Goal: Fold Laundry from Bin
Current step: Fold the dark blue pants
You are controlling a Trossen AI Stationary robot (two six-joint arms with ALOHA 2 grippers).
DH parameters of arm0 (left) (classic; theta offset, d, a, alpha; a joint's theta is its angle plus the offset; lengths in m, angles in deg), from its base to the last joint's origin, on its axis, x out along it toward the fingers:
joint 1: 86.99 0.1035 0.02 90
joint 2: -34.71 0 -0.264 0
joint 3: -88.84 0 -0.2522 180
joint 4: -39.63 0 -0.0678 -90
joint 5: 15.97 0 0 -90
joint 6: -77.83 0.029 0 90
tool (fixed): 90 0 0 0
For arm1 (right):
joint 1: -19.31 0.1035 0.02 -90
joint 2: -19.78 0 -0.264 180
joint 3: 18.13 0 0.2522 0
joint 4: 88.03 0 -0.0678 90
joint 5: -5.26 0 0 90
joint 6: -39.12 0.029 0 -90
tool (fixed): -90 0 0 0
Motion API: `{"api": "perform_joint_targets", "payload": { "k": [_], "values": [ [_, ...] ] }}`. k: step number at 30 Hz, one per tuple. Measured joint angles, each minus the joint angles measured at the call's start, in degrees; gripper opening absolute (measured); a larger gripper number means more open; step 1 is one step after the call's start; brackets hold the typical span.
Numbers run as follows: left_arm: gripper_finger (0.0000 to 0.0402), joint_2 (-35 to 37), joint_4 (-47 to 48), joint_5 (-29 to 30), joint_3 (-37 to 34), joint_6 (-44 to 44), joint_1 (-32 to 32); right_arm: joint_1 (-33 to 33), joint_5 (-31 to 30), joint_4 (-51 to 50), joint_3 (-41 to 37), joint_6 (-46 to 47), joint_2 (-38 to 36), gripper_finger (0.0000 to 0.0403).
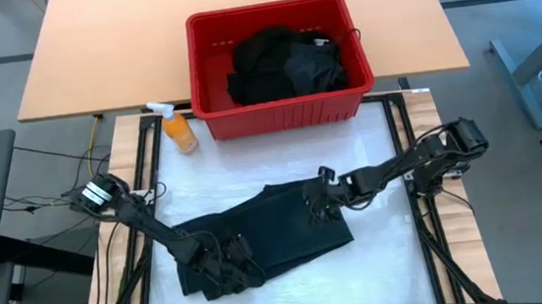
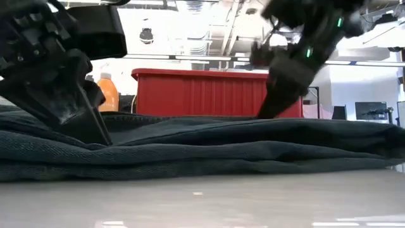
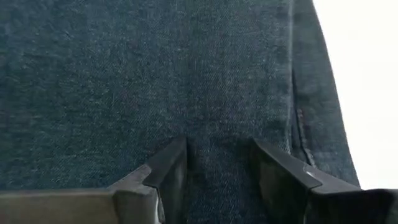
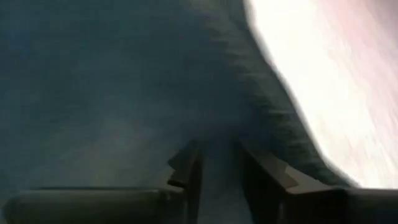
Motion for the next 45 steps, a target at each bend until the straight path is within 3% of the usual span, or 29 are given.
{"api": "perform_joint_targets", "payload": {
  "k": [9, 15, 22, 26, 30, 37, 42, 45],
  "values": [
    [0.0165, -0.15, 1.81, 0.46, 0.04, -2.2, -1.78, -7.6, 5.37, 13.92, -12.24, 5.17, -0.14, 0.0071],
    [0.0164, 0.11, 5.96, 0.44, 0.08, -3.09, -1.95, -8.73, 5.6, 12.25, -12.95, 5.66, -2.21, 0.0069],
    [0.0164, 3.63, 14.58, 1.0, -0.29, -4.51, -2.15, -9.43, -4.45, 3.01, -13.53, 5.05, -14.01, 0.0069],
    [0.0164, 6.04, 16.1, 3.62, -0.51, -4.03, -2.15, -4.23, -0.55, 6.22, -13.18, 5.25, -21.26, 0.0069],
    [0.0164, 6.87, 15.94, 7.16, -0.55, -2.77, -2.0, 5.05, 2.35, 13.51, -14.48, 6.26, -21.85, 0.0069],
    [0.0164, 7.31, 8.68, 7.16, -0.28, 5.16, -0.52, 18.65, -6.27, 23.37, -16.28, 13.74, -12.04, 0.0069],
    [0.0164, 9.35, 8.61, 2.49, 3.33, 13.29, 1.11, 20.9, -8.97, 23.47, -16.2, 20.44, -3.86, 0.0069],
    [0.0164, 11.42, 7.12, 5.5, 4.93, 18.22, 1.83, 21.41, -8.29, 24.16, -16.11, 25.9, -0.08, 0.0069]
  ]
}}
